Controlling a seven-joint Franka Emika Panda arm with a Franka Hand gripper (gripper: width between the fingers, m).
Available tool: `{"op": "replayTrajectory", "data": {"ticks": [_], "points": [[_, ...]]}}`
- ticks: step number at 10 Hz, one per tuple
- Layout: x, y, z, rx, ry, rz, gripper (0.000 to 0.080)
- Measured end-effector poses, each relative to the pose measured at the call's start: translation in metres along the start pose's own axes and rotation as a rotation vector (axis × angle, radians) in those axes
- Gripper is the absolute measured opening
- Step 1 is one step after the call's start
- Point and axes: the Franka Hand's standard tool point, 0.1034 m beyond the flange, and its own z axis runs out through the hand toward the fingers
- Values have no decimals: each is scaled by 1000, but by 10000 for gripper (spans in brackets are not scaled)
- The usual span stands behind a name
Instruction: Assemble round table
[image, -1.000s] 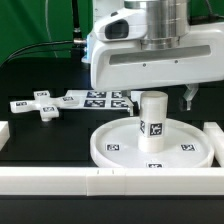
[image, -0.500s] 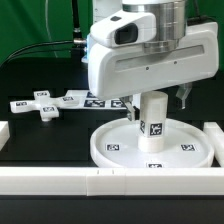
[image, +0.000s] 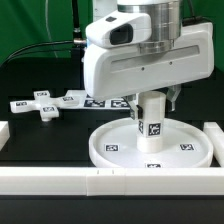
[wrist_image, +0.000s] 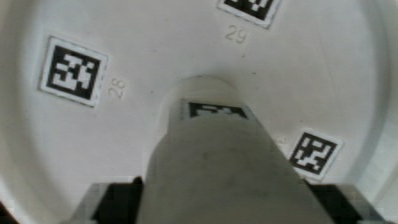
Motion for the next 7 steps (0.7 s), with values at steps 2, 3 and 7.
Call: {"op": "replayTrajectory", "data": {"ticks": [2,3,7], "points": [[0,0,0,0,0,15,409],[1,-2,0,5,3,89,409],[2,1,-1,21,8,407,409]]}}
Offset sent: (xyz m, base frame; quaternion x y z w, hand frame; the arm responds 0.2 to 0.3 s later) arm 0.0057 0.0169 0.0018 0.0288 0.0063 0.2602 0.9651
